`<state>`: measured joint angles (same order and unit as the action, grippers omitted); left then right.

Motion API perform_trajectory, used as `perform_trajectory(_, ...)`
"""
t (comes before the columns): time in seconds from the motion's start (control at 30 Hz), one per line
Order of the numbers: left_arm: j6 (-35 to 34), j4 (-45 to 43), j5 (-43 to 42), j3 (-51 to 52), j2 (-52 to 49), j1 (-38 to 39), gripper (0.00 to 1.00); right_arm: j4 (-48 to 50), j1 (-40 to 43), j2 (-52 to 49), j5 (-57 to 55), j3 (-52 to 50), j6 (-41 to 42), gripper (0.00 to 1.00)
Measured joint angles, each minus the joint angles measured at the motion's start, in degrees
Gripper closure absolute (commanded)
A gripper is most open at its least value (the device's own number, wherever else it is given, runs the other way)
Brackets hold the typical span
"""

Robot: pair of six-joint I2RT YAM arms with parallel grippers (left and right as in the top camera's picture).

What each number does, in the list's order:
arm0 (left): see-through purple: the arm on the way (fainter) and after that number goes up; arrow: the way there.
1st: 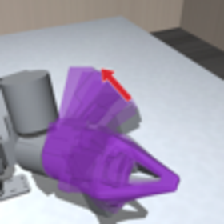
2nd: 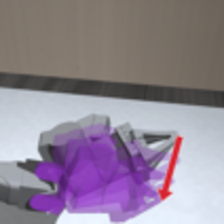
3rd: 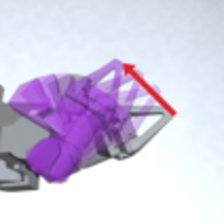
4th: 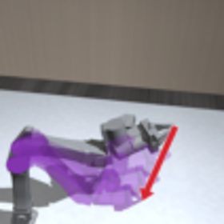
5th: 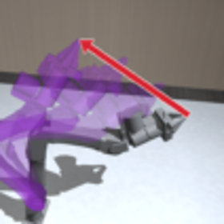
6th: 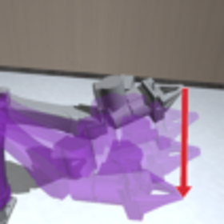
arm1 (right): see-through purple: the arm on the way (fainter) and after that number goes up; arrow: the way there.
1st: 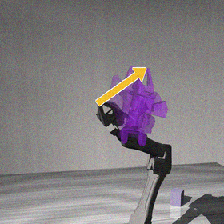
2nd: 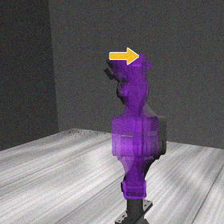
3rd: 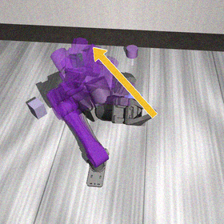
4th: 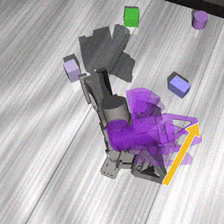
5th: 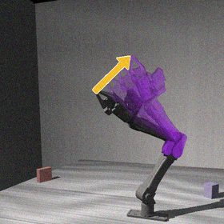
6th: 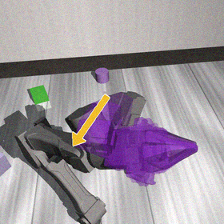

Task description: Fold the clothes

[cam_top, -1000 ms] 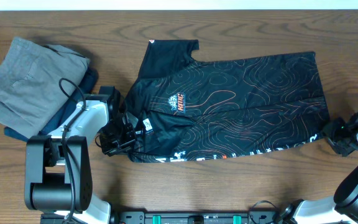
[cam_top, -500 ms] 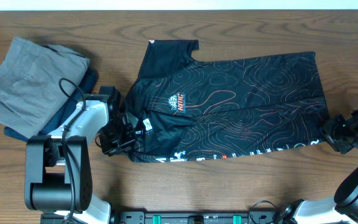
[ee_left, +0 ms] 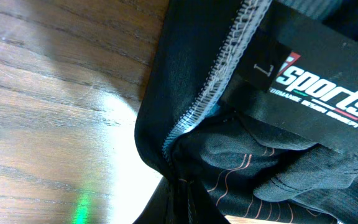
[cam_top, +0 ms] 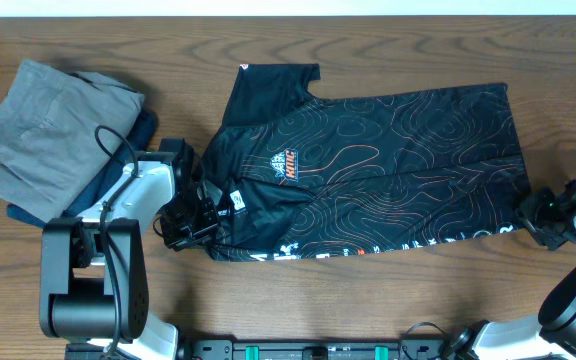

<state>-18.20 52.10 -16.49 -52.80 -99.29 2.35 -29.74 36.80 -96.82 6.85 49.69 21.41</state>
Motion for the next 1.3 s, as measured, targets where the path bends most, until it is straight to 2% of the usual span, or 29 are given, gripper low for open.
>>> perform_trajectory(0.17,0.0,0.0,0.0,0.0,0.0,0.0,0.94,-1.8,0.0,0.0,-1.7,0.0,0.0,0.66)
perform_trajectory(0.33,0.0,0.1,0.0,0.0,0.0,0.0,0.94,-2.5,0.0,0.1,-3.2,0.1,0.6,0.63)
perform_trajectory(0.67,0.0,0.1,0.0,0.0,0.0,0.0,0.94,2.7,0.0,-0.1,-4.8,-0.1,1.6,0.58)
perform_trajectory(0.77,0.0,0.1,0.0,0.0,0.0,0.0,0.94,3.0,0.0,-0.1,-5.0,-0.2,1.7,0.65)
perform_trajectory(0.87,0.0,0.1,0.0,0.0,0.0,0.0,0.94,3.0,0.0,-0.1,-5.2,-0.3,1.8,0.83)
perform_trajectory(1.03,0.0,0.1,0.0,0.0,0.0,0.0,0.94,3.1,-0.5,-0.2,-5.4,-0.3,2.0,0.99)
perform_trajectory(1.2,0.0,0.5,0.0,0.0,0.0,0.0,0.94,0.9,-1.4,-0.2,-5.7,-0.2,2.1,0.99)
perform_trajectory(1.3,0.0,1.6,0.3,0.0,0.0,0.0,0.94,-5.0,-1.4,0.1,-8.0,0.5,3.1,0.99)
